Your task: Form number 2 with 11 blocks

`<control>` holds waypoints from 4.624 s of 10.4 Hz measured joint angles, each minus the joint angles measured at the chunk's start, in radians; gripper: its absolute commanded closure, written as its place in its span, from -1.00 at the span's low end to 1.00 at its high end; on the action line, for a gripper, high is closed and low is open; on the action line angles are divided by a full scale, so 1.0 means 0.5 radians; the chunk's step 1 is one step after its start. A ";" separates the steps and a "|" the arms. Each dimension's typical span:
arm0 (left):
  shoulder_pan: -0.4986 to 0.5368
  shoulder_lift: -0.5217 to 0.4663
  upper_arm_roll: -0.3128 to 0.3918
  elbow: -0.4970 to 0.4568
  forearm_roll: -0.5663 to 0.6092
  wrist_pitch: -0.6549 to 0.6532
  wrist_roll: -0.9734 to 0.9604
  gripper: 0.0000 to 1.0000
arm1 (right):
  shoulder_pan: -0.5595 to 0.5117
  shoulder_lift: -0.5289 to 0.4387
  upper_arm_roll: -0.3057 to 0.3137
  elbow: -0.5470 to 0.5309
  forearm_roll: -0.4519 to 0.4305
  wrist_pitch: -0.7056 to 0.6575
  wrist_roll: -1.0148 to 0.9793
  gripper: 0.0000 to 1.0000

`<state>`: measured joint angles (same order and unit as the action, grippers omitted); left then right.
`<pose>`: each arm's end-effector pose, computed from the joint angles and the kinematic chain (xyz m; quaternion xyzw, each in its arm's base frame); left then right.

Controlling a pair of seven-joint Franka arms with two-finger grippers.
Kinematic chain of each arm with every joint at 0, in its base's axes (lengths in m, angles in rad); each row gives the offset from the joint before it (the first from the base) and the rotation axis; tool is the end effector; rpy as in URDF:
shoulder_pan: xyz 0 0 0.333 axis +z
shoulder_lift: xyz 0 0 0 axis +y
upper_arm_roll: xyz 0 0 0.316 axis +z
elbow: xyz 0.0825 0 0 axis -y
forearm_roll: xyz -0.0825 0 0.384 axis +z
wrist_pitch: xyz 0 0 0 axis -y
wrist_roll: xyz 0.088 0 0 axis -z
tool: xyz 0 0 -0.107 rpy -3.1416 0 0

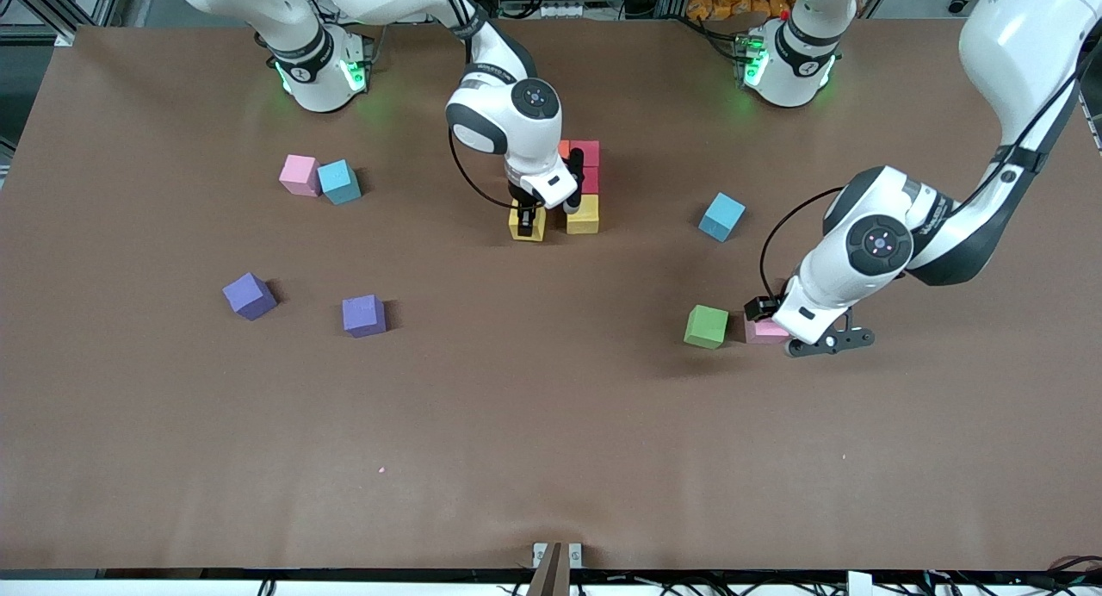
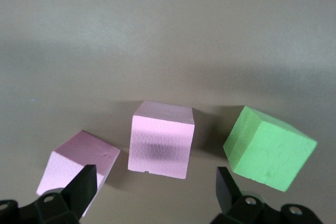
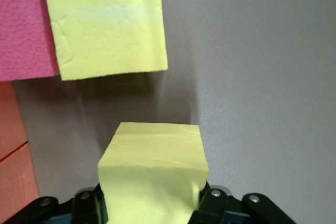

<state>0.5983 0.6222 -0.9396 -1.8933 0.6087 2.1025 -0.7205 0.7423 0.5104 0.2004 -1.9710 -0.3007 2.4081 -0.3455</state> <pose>0.5961 -0.1447 0.2772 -0.9979 -0.0461 0.0382 0.0256 0.3614 0.4894 0.2083 0.7320 0.6791 -0.0116 0.0539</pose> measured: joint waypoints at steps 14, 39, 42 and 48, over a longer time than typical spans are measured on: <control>-0.138 0.168 0.219 0.026 0.068 0.083 0.197 -1.00 | 0.086 0.105 0.001 0.158 0.001 0.002 0.001 0.22; -0.174 0.225 0.234 0.194 0.023 0.102 0.189 0.25 | 0.139 0.161 -0.006 0.178 0.130 -0.008 0.007 -1.00; -0.233 0.222 0.214 0.243 -0.030 0.101 0.091 0.25 | 0.139 0.151 -0.011 0.199 0.130 -0.008 0.007 -1.00; -0.500 0.132 0.077 0.437 -0.131 -0.146 -0.449 0.25 | 0.116 -0.254 -0.030 0.167 0.197 -0.475 0.010 -1.00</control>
<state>0.3485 0.6884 -0.9008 -1.6747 0.5434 2.0295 -0.9451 0.8003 0.3833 0.1856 -1.8874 -0.2024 2.1705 -0.3405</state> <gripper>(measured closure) 0.441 0.000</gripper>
